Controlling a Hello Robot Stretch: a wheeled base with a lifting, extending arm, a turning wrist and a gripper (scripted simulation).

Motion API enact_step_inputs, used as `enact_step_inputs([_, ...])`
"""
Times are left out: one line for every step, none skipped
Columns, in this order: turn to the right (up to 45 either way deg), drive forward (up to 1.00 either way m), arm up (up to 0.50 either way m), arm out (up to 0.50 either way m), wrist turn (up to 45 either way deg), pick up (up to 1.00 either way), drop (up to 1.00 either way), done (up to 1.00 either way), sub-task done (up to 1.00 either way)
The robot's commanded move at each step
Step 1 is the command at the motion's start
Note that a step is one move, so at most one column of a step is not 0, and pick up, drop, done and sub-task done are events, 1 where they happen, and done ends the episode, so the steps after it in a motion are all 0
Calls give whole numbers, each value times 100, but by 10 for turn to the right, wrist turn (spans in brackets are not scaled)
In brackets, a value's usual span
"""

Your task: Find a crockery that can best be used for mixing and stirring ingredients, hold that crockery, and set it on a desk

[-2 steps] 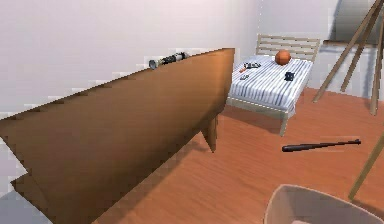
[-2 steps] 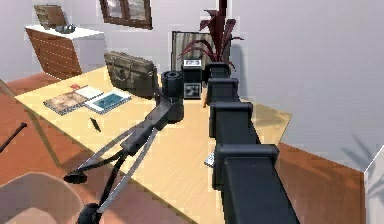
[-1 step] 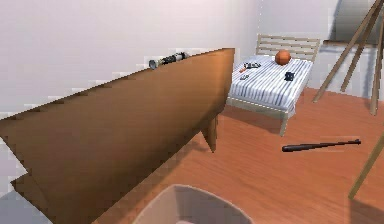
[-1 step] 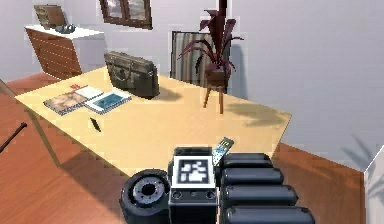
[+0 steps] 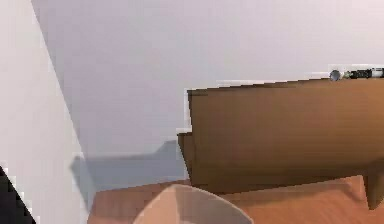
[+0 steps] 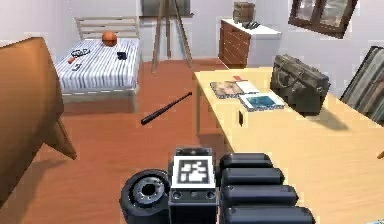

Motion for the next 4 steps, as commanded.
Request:
enact_step_inputs([-450, 0, 0, 0, 0, 0, 0, 0, 0])
enact_step_inputs([-360, 0, 0, 0, 0, 0, 0, 0, 0])
enact_step_inputs([0, 40, 0, 0, 0, 0, 0, 0, 0])
enact_step_inputs([180, 0, 0, 0, 0, 0, 0, 0, 0])
